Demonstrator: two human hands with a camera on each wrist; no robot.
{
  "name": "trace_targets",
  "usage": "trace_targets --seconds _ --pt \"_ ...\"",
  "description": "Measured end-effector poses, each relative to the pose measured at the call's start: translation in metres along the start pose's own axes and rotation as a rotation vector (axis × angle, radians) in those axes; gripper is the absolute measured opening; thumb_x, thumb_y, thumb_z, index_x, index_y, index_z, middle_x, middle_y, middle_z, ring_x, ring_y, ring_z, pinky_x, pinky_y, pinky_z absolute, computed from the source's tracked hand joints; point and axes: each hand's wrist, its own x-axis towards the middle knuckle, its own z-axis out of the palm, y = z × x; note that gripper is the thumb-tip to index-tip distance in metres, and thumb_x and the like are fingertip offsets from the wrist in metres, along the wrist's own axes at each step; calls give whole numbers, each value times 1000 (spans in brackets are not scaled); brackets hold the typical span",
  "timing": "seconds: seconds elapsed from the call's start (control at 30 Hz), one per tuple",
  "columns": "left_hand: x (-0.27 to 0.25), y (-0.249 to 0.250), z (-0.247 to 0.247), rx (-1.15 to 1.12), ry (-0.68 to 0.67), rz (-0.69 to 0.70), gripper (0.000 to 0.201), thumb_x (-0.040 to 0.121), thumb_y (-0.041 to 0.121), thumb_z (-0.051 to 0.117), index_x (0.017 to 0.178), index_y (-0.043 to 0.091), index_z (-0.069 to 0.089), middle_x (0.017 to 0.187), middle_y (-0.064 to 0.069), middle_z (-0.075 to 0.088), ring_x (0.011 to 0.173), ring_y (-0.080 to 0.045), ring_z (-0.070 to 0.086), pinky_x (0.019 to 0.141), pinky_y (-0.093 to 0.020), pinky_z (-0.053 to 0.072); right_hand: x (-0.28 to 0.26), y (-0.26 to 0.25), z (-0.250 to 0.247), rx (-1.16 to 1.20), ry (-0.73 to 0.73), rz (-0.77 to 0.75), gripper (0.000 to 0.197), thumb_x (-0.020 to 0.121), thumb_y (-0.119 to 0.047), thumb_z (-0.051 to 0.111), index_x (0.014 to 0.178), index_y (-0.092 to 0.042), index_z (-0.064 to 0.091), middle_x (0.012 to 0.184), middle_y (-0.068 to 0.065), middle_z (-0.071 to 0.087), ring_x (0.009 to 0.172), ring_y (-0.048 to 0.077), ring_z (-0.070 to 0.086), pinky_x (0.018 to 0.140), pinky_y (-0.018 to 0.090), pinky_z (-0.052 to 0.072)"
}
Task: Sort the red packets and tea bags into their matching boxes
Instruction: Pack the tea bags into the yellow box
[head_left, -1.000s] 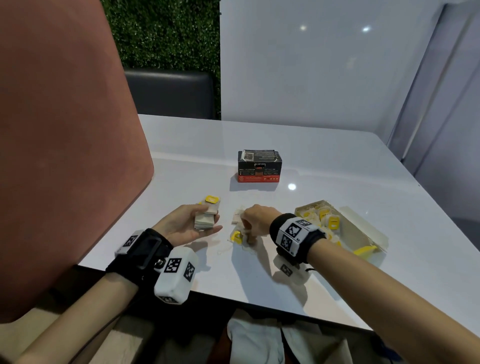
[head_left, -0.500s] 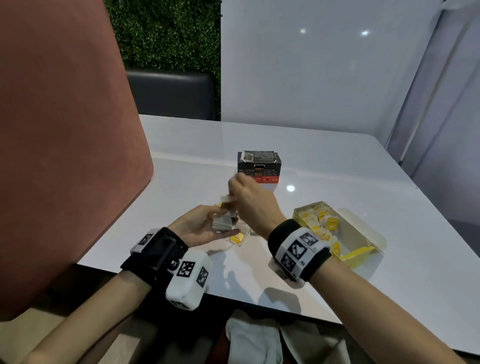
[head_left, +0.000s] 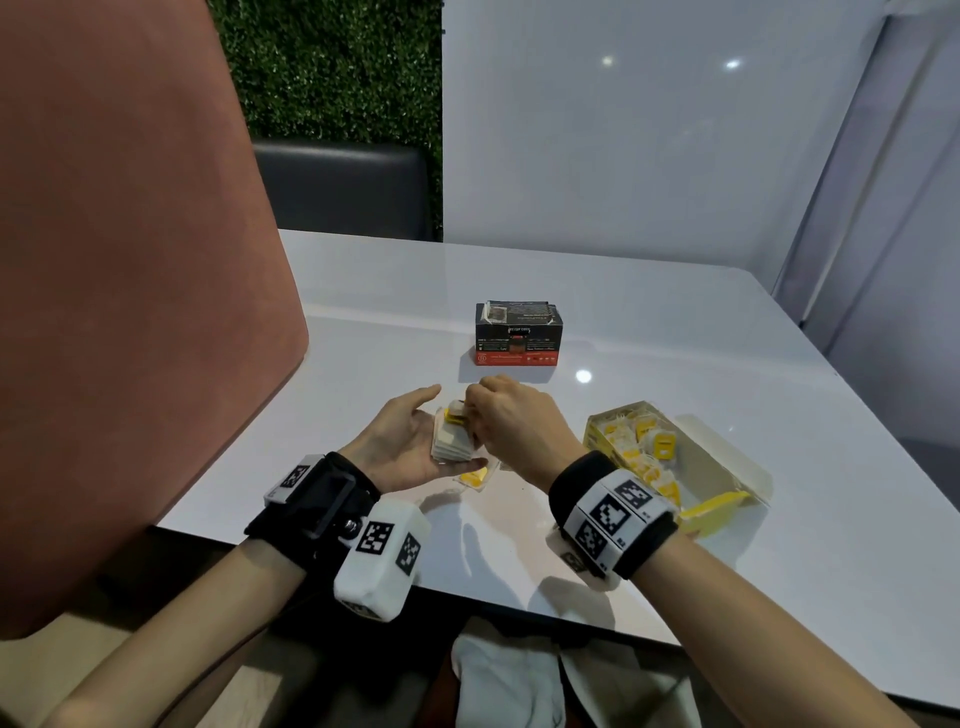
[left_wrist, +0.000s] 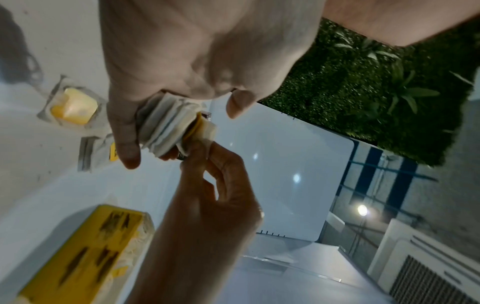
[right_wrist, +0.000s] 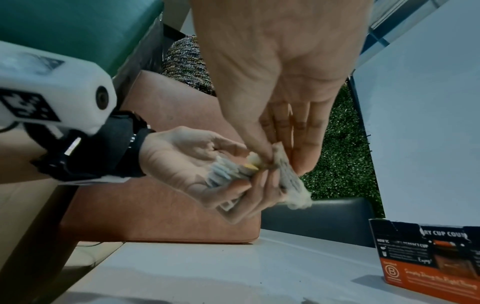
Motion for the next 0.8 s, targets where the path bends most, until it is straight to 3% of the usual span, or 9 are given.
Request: trace_targets --seconds 0.1,0.2,0.33,0.43,0.53,0.63,0.7,0.8 --pt "1 0 1 -107 -13 -65 61 96 49 31 102 -7 55 92 -19 57 88 -28 56 82 -44 54 4 1 -5 15 130 36 9 88 -12 56 86 -3 59 85 11 63 75 29 59 52 35 44" --pt "4 0 2 -162 -8 -105 69 95 54 30 100 -11 54 97 -22 56 92 -32 55 75 -44 56 0 -2 -2 -21 205 14 12 75 -7 70 75 -6 57 70 8 61 59 26 58 40 27 36" --pt "4 0 6 -118 -7 -100 70 95 54 29 94 -10 56 81 -20 63 73 -29 66 68 -35 59 -14 -6 9 -48 130 -40 20 64 -4 75 70 -8 57 65 5 60 58 24 58 39 24 33" --pt "4 1 8 -82 3 -70 53 96 44 37 96 -6 54 80 -15 60 74 -23 62 69 -29 58 -18 -5 15 -64 72 -33 23 61 -6 78 68 -11 57 65 2 59 59 20 57 37 23 35" --pt "5 0 10 -44 5 -24 30 93 28 47 93 -1 56 75 -10 57 70 -17 58 69 -26 54 -17 -3 14 6 3 -34 6 75 -9 67 76 -7 61 78 7 61 76 25 58 45 32 46" --pt "6 -2 10 15 -12 38 21 96 13 40 94 0 56 82 -10 58 74 -15 59 70 -25 56 -17 -1 0 147 -107 -24 19 87 -8 49 95 -4 66 100 11 62 96 27 54 73 41 50" --pt "6 -3 7 45 -11 67 20 96 2 36 94 -3 55 86 -12 60 80 -17 62 76 -27 57 -15 5 -15 327 -99 47 28 85 2 46 99 -3 69 103 13 67 95 26 59 83 36 47" --pt "4 -5 7 198 -24 127 19 89 -11 41 101 -6 55 93 -15 62 81 -17 69 83 -33 56 -8 20 -35 498 -44 184 27 87 4 51 110 -4 62 109 9 66 89 17 58 77 18 48"
